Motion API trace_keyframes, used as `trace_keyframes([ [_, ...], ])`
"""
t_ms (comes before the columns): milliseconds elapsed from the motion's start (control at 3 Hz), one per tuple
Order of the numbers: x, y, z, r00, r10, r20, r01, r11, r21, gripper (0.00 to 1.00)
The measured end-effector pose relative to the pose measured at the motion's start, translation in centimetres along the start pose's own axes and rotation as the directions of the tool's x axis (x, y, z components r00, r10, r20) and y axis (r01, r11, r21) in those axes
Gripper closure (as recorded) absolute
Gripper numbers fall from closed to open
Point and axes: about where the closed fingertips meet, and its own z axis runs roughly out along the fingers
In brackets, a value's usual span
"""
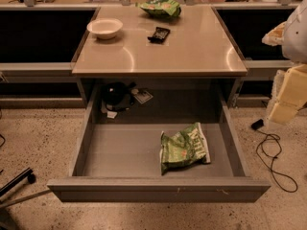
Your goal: Pick green jalapeno chip bag from top drawer and place on counter
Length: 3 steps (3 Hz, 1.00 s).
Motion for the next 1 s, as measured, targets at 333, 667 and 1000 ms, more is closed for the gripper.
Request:
trace_keyframes([
  [333,0.0,0.0,0.0,1.0,0.0,0.0,0.0,1.0,0.0,0.0],
  [667,-0.7,-0.1,2.5,0.998,-0.041,0.047,0.041,0.9991,0.01,0.0],
  [1000,-1.8,-1.6,9.6,0.985,-0.121,0.125,0.121,0.9927,0.01,0.0],
])
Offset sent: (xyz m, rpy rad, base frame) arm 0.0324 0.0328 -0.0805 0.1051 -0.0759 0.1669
